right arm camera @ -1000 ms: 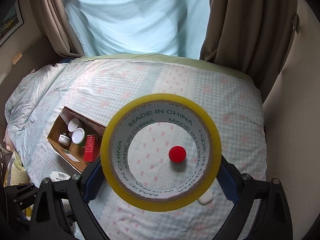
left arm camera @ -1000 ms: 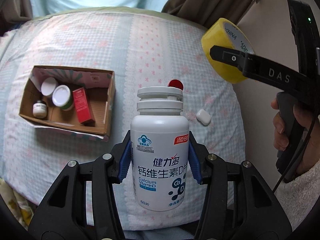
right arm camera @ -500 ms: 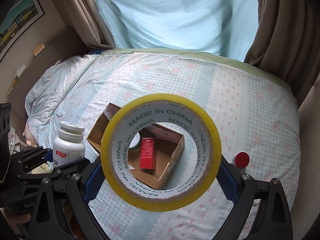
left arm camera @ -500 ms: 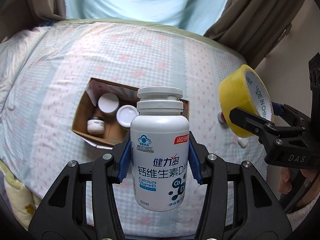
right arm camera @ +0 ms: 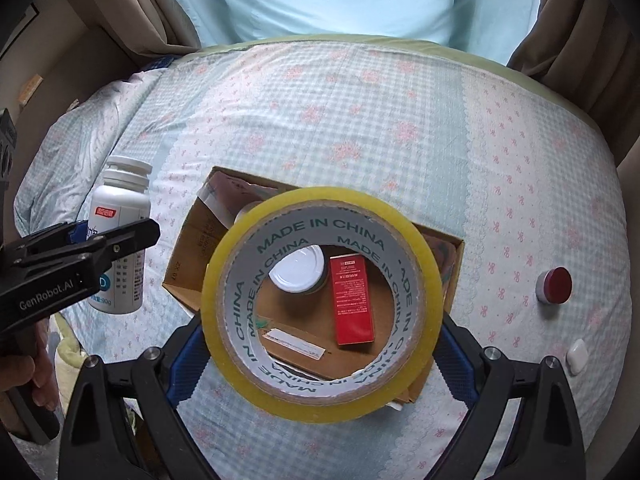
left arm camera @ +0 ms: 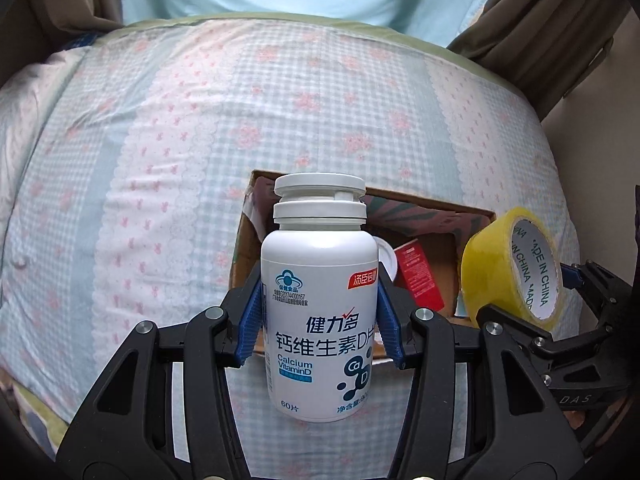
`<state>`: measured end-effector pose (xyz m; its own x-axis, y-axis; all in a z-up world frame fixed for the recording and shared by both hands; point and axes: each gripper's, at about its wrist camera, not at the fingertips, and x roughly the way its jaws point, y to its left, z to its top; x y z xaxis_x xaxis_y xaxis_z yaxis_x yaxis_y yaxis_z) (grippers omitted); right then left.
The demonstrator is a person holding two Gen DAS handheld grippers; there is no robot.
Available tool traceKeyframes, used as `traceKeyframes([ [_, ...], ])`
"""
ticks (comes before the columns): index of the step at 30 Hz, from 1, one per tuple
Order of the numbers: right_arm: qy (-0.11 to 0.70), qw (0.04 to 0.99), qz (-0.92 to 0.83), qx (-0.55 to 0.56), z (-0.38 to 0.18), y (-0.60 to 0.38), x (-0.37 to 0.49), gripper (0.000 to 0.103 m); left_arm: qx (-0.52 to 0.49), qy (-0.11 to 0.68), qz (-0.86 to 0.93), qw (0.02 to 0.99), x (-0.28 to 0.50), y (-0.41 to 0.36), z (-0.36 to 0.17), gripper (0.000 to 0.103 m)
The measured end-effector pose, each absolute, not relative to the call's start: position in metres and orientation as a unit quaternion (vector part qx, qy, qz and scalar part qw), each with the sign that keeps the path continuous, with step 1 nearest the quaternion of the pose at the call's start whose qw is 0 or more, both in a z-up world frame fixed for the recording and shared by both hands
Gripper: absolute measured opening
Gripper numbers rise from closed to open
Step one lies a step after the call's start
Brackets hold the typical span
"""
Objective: Organize rigid objects
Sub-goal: 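Lift and carry the vitamin bottle with the left tool while the right tool carries the tape over the box, then lower both held items into the box and open both tools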
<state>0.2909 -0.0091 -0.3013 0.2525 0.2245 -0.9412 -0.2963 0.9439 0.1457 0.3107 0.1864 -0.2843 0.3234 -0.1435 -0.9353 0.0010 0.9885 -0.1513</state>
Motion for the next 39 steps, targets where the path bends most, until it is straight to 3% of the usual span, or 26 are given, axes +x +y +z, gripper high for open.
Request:
traceKeyframes([
  [12,0.634,0.767,0.096,-0.002,-0.381,0.017,0.298,0.095,-0.067,0.619,-0.070,0.780,0.338,0.211,-0.377,0.046],
  [26,0.647,0.760,0.051,0.038,-0.399,-0.020,0.309,0.096,-0.043,0.620,-0.116,0.774,0.349,0.173,-0.377,0.047],
  [27,0.650,0.758,0.055,0.031,-0.400,-0.019,0.310,0.096,-0.036,0.613,-0.118,0.780,0.348,0.172,-0.374,0.049],
  [28,0.652,0.755,0.058,0.023,-0.401,-0.018,0.310,0.096,-0.030,0.608,-0.124,0.784,0.348,0.170,-0.370,0.067],
  [29,0.653,0.755,0.058,0.015,-0.402,-0.017,0.310,0.096,-0.026,0.604,-0.131,0.786,0.348,0.169,-0.368,0.100],
  [31,0.652,0.756,0.053,0.003,-0.404,-0.017,0.310,0.097,-0.017,0.597,-0.139,0.790,0.348,0.167,-0.363,0.103],
  [32,0.648,0.760,0.052,-0.001,-0.404,-0.018,0.310,0.103,-0.009,0.597,-0.139,0.790,0.348,0.166,-0.362,0.103],
  [39,0.611,0.789,0.046,-0.038,-0.386,-0.026,0.301,0.103,-0.023,0.606,-0.131,0.784,0.339,0.175,-0.362,0.103],
])
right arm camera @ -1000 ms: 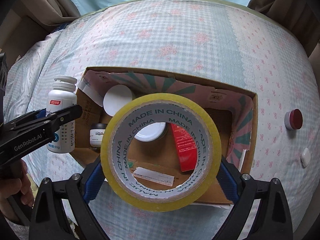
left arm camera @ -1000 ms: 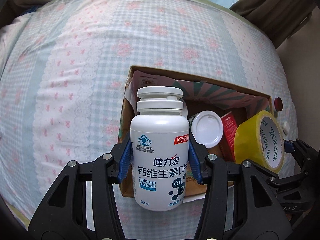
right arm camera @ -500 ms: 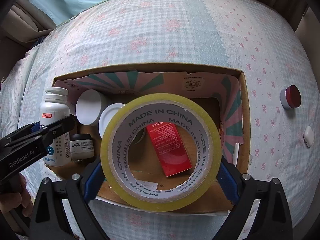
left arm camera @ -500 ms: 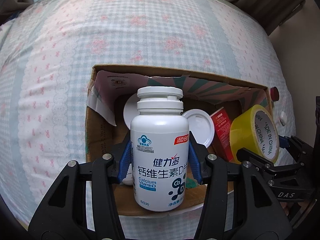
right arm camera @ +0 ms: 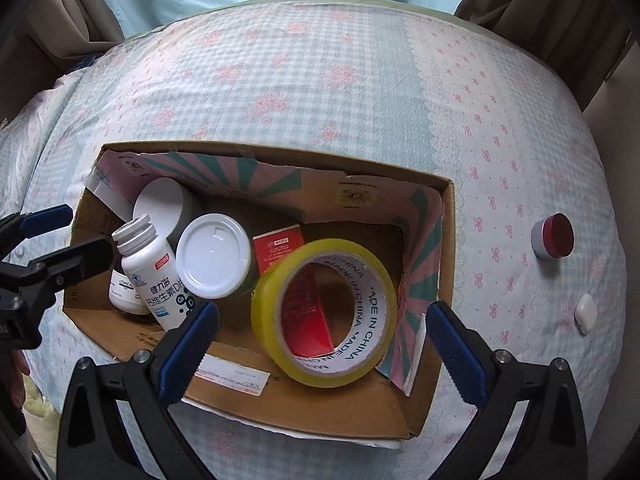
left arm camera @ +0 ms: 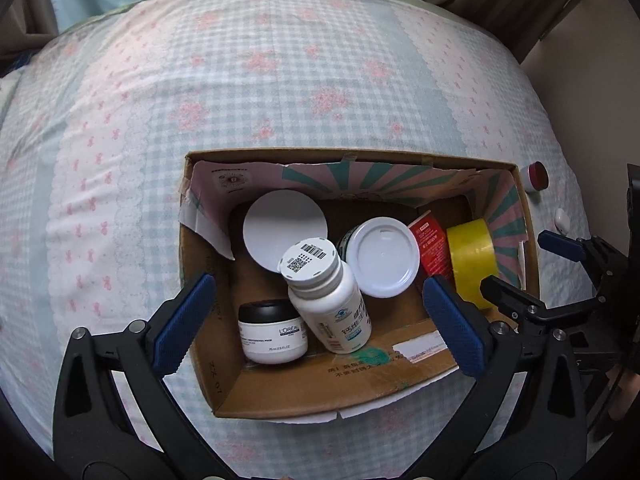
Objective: Organize rigid objects
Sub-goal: 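Lower both held items into the box and open both tools, then lift both tools out and move toward the red jar and earbud case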
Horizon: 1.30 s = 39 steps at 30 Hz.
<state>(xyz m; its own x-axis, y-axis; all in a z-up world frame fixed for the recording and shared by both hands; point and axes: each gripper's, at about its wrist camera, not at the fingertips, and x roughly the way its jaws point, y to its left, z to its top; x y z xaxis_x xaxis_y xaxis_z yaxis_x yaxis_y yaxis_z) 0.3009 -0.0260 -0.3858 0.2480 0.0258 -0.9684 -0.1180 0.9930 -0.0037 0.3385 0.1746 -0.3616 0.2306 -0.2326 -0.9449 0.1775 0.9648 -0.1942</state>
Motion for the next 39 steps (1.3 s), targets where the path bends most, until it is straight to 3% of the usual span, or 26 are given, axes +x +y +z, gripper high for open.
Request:
traceKeyframes([
  [12,0.614,0.787,0.054,-0.021,-0.377,-0.029,0.288,0.103,-0.017,0.604,-0.093,0.791,0.315,0.175,-0.346,0.103],
  [23,0.592,0.802,0.077,-0.014,-0.315,-0.054,0.262,0.103,-0.016,0.582,-0.053,0.811,0.280,0.147,-0.274,0.103],
  [32,0.568,0.822,0.003,0.025,-0.240,-0.122,0.228,0.103,0.008,0.547,-0.081,0.833,0.266,0.076,-0.204,0.103],
  [39,0.541,0.835,-0.080,0.054,-0.204,-0.196,0.218,0.103,0.063,0.519,-0.138,0.841,0.283,-0.015,-0.187,0.103],
])
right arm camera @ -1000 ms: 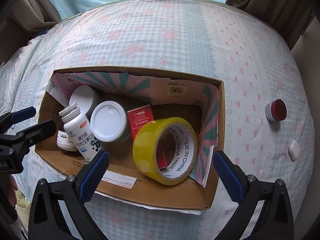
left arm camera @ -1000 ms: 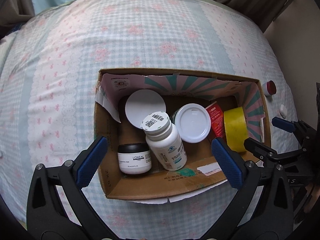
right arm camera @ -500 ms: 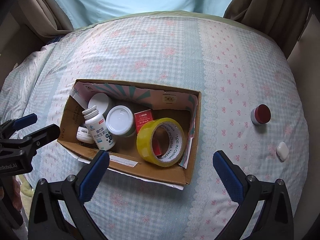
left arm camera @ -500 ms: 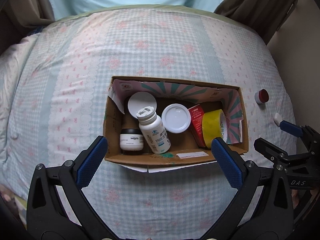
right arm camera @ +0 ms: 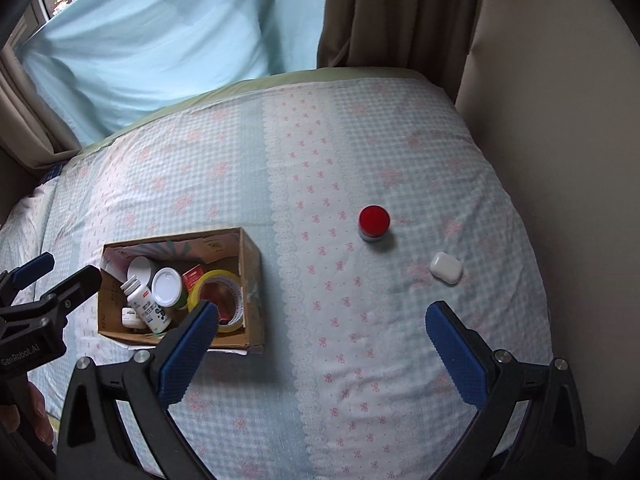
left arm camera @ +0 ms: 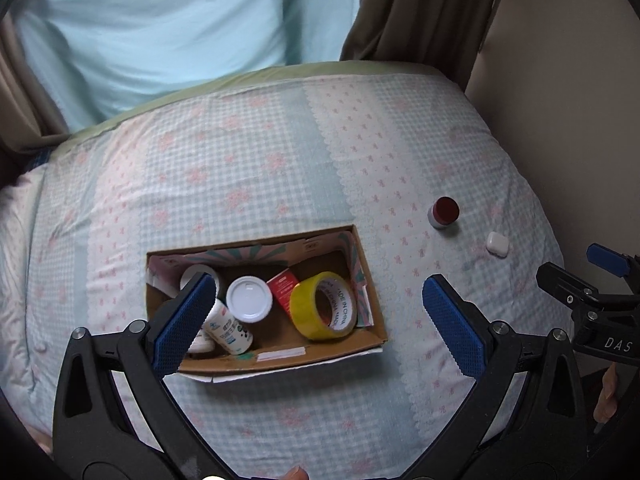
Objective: Organize rigid objects
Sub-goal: 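Lift both tools out and move toward the red jar and earbud case, then grasp the red-capped jar with the left tool while the right tool grasps the white earbud case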
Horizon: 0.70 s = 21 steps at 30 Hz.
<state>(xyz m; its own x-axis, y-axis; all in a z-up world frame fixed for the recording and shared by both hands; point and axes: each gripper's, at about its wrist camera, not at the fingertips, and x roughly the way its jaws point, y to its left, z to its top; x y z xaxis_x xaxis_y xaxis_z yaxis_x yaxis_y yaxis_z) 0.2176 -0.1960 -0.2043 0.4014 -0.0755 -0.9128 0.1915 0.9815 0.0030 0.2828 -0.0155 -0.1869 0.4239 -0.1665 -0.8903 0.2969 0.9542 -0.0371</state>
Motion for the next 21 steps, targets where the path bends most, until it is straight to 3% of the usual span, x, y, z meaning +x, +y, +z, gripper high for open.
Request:
traceKeyframes([
  [6,0.541,0.823,-0.143,0.099,-0.220,-0.267,0.220,0.103,0.100,0.536,-0.201,0.814,0.309,-0.102,-0.223,0.103],
  [21,0.521,0.792,-0.263,0.177,-0.340,-0.377,0.219,0.103,0.193,0.552,-0.278,0.762,0.360,-0.249,-0.367,0.103],
])
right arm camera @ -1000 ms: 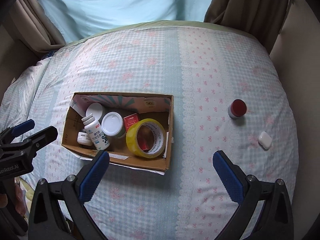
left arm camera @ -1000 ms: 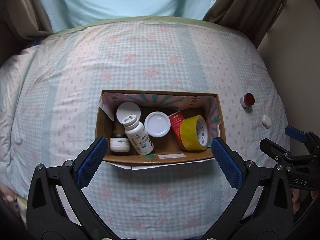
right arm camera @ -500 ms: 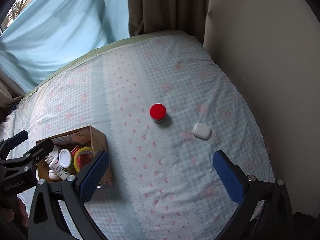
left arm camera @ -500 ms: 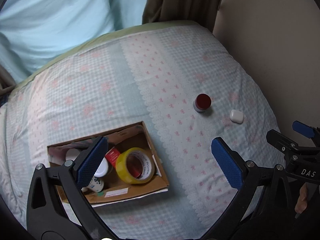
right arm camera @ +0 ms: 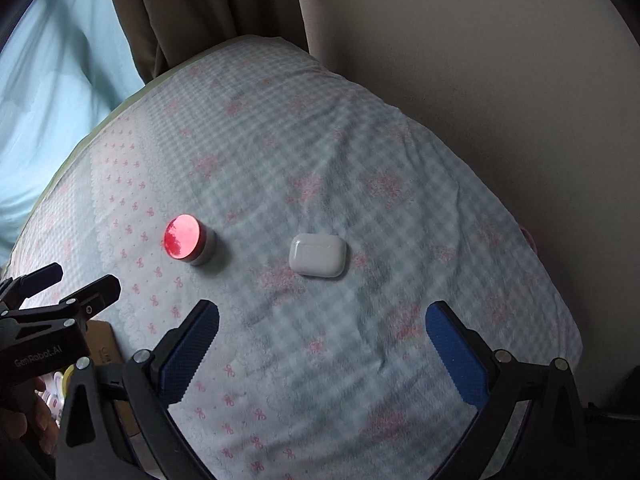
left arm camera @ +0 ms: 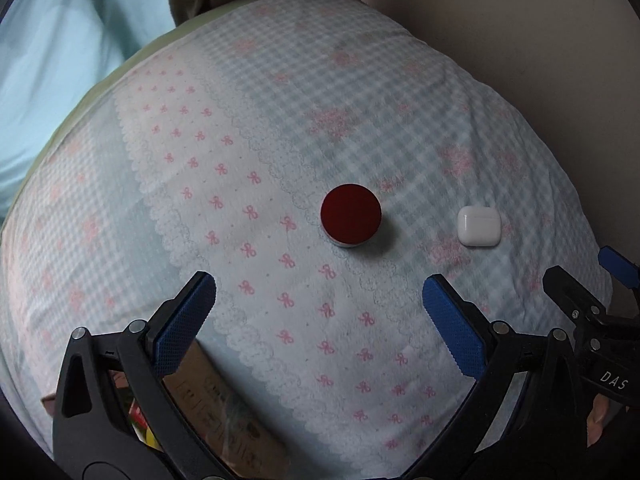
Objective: Organize rigid objects
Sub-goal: 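Grasp the red-capped jar with the left tool while the right tool grasps the white earbud case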
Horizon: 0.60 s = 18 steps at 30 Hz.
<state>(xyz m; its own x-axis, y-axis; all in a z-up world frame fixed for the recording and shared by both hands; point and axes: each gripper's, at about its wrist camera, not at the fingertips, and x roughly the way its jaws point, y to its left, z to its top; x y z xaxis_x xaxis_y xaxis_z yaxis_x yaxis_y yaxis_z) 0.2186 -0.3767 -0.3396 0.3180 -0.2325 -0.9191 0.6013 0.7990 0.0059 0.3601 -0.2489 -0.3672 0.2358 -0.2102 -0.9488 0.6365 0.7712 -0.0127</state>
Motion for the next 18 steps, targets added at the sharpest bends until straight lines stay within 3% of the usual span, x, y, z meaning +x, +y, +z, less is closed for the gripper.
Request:
traceKeyframes([
  [6,0.499,0.806,-0.283,0.146,-0.395,-0.377,0.238,0.098,0.192,0.539,-0.293,0.766,0.374,-0.273,-0.414,0.102],
  [11,0.496,0.810,-0.280,0.136,-0.432,-0.381,0.251,0.086,0.196,0.537,-0.299,0.764,0.382,-0.286,-0.446,0.090],
  [16,0.495,0.810,-0.280,0.142,-0.458,-0.389,0.260,0.085,0.208,0.527,-0.301,0.767,0.384,-0.297,-0.466,0.086],
  [18,0.493,0.810,-0.281,0.149,-0.464,-0.392,0.262,0.077,0.213,0.519,-0.300,0.771,0.383,-0.301,-0.468,0.078],
])
